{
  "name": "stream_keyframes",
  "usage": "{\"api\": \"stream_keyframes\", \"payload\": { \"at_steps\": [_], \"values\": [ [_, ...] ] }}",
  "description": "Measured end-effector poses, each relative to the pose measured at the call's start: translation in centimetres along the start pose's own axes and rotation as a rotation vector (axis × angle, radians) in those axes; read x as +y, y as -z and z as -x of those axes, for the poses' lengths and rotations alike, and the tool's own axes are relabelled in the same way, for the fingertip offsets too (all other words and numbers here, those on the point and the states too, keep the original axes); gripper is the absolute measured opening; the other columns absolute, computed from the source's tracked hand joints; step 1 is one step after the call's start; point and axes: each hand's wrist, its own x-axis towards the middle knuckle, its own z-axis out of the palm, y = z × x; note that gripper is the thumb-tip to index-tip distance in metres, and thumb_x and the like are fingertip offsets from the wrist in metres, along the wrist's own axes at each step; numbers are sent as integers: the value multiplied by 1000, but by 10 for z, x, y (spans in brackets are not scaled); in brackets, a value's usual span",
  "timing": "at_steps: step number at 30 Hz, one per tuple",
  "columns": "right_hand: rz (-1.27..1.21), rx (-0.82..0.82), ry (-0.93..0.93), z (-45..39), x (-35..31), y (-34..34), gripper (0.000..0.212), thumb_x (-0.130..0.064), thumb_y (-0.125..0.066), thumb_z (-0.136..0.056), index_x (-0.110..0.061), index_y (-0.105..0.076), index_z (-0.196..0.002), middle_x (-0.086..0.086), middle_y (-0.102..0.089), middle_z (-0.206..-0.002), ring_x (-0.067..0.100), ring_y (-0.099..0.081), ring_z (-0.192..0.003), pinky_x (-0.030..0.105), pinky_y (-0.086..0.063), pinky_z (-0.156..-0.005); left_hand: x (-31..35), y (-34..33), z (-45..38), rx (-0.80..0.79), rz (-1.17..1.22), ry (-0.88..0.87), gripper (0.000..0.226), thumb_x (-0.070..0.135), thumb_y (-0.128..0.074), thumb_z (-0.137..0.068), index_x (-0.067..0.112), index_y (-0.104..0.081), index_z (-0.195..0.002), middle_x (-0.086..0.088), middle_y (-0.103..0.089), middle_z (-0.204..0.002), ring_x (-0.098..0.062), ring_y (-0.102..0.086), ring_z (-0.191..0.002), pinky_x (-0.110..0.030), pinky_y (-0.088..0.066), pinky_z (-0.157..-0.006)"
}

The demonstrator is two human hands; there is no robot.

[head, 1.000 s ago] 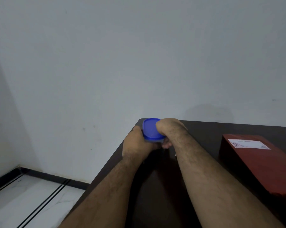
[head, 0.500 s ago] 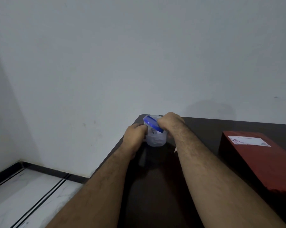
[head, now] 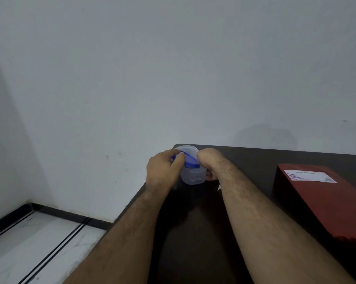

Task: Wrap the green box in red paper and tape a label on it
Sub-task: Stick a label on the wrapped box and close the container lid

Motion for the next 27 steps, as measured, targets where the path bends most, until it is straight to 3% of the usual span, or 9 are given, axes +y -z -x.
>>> {"api": "stream_keyframes", "payload": {
  "at_steps": [3, 5, 8, 12, 17, 20, 23, 27],
  "values": [
    [2, -17, 10, 0, 2, 1, 29, -9, -50, -86, -10, -70, -108, 14, -70, -105, 30, -71, -89, 42, -63, -83, 3, 6, -1, 144, -81, 19, 26, 28, -59, -90, 15, -82, -87, 2, -76, -78, -17, -68, -73, -21, -48, -63],
    [-6, -28, 21, -1, 3, 3, 27, -8, -49, -91, -10, -69, -109, 13, -68, -105, 28, -69, -87, 38, -63, -80, 7, 11, -4, 256, -72, 67, 22, 22, -61, -89, 14, -81, -83, 4, -75, -75, -16, -66, -71, -19, -46, -62],
    [-40, -66, 6, -3, 7, 5, 29, -17, -41, -100, -13, -69, -107, 6, -64, -88, 18, -59, -67, 27, -54, -56, 4, 6, -6, 323, 53, 166, 23, 20, -62, -89, 12, -83, -88, 8, -74, -77, -10, -67, -71, -20, -49, -62],
    [-55, -106, 0, -4, 8, 5, 31, -12, -39, -97, -14, -70, -100, 2, -54, -70, 12, -44, -47, 22, -45, -45, 0, -14, -4, 251, 13, 245, 22, 22, -61, -92, 13, -80, -92, 7, -71, -79, -9, -66, -70, -19, -45, -60],
    [-94, -98, -9, -6, 8, 8, 28, -8, -39, -91, -10, -67, -95, 3, -53, -67, 14, -44, -48, 21, -43, -41, 1, -23, -3, 177, -141, 191, 18, 32, -62, -87, 23, -78, -89, 10, -72, -79, -9, -66, -69, -29, -58, -67],
    [-98, -73, -38, -5, 7, 10, 26, -21, -41, -99, -10, -64, -92, 5, -53, -63, 15, -45, -48, 20, -42, -41, -1, -25, -4, 118, -112, 171, 17, 34, -64, -82, 24, -77, -85, 9, -71, -80, -8, -65, -67, -22, -50, -58],
    [-86, -53, -32, -11, 10, 7, 52, -57, -40, -106, -13, -62, -91, 4, -52, -61, 15, -45, -47, 21, -43, -44, -7, -27, -9, 88, -103, 166, 21, 39, -59, -78, 26, -75, -84, 5, -70, -85, -10, -66, -70, -26, -55, -62],
    [35, 36, 54, -18, 9, 3, 40, -43, -50, -104, -10, -67, -91, 6, -62, -67, 19, -53, -51, 28, -46, -51, -9, -25, -11, 32, -89, 151, 12, 31, -60, -84, 21, -64, -78, 0, -65, -87, -15, -61, -73, -27, -44, -59]
  ]
}}
